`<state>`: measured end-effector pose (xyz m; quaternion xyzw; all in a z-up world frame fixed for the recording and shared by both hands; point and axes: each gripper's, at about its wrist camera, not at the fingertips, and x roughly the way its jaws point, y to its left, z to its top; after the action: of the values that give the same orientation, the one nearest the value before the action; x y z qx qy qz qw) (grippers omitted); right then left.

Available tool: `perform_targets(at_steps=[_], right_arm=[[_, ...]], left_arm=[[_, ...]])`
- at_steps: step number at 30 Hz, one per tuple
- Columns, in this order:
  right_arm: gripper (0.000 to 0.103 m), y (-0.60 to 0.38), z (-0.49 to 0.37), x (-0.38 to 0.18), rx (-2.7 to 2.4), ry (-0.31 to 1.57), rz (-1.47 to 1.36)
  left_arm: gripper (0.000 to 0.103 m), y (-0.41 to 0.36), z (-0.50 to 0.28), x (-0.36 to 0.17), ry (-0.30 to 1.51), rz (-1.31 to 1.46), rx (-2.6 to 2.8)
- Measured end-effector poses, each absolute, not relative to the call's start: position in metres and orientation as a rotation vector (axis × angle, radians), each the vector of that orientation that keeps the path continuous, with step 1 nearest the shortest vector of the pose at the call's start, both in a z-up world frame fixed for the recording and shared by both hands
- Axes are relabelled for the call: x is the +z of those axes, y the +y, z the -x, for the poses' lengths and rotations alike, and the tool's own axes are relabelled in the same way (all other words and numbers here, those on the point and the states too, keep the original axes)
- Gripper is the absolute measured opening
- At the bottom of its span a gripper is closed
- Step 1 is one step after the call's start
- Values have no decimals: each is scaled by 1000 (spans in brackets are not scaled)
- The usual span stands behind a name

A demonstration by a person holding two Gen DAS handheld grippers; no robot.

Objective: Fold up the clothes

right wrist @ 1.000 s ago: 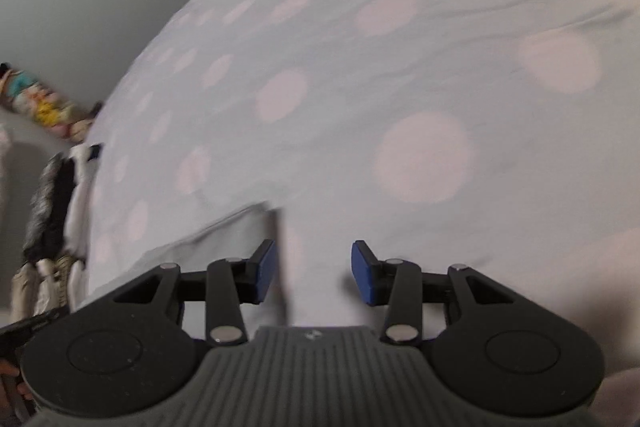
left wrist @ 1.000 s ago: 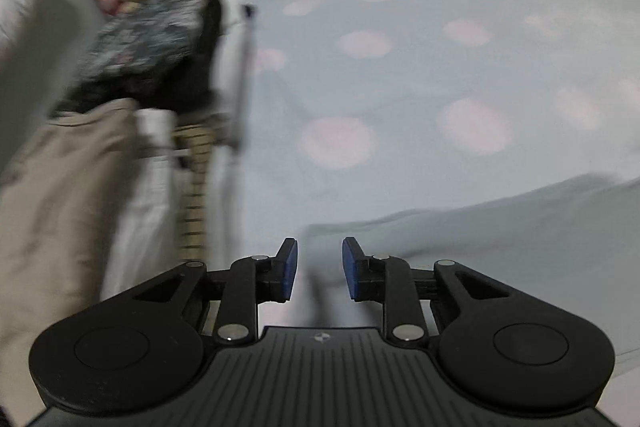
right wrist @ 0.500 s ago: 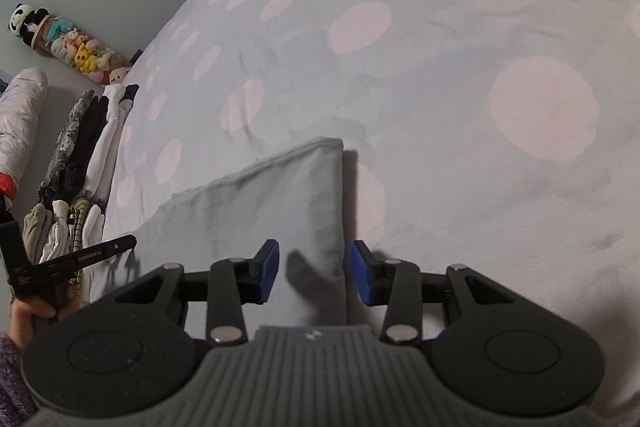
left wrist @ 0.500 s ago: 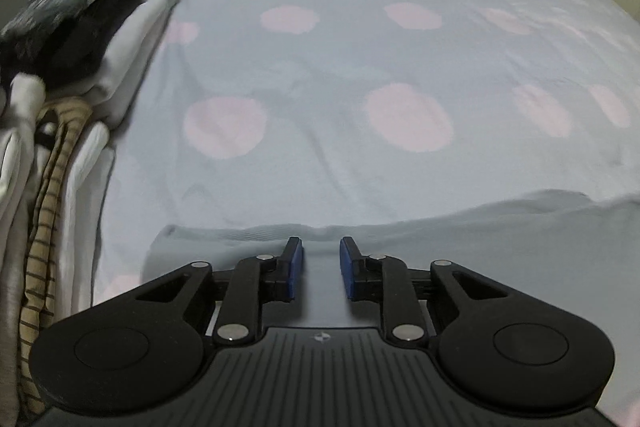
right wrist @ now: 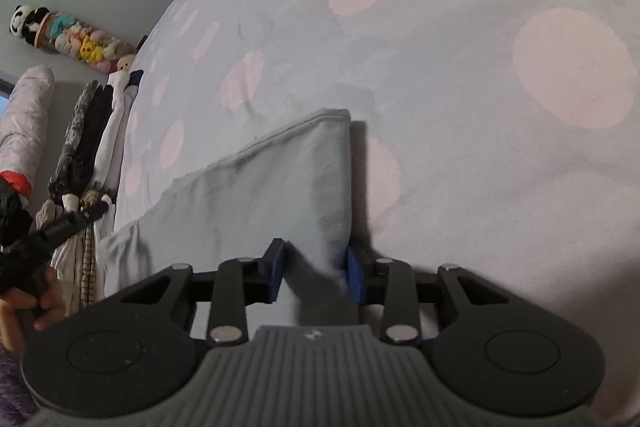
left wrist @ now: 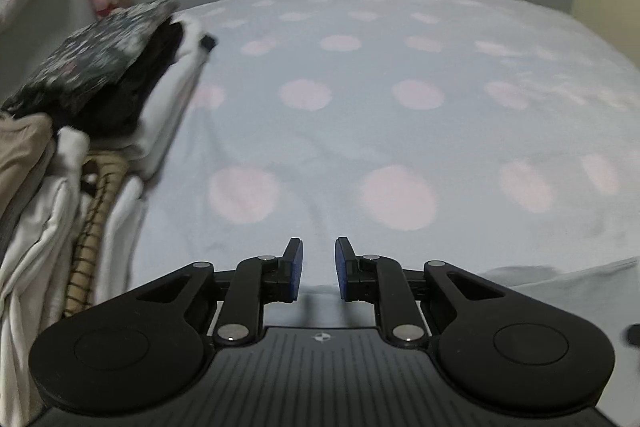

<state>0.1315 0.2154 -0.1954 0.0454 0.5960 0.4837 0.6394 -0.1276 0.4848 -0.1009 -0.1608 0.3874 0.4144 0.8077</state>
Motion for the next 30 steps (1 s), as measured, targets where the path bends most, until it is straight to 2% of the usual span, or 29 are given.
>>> perform_targets(at_steps=[2, 5, 13, 20, 25, 30], right_arm=[[17, 215, -132, -197, 1107, 1375, -123], [11, 210, -131, -188, 1134, 1343, -145], [9, 195, -143, -140, 1150, 1302, -220], [9, 168, -186, -96, 1016, 1225, -145], [9, 150, -209, -99, 917, 1247, -117], [9, 142, -213, -104, 902, 1250, -126]], left_arm=[[20, 477, 116, -95, 810, 357, 849], [20, 463, 100, -90, 789, 357, 800], [20, 440, 85, -76, 751, 393, 684], [20, 421, 76, -76, 758, 411, 610], [20, 398, 58, -89, 795, 415, 536], [20, 359, 33, -119, 907, 317, 405]])
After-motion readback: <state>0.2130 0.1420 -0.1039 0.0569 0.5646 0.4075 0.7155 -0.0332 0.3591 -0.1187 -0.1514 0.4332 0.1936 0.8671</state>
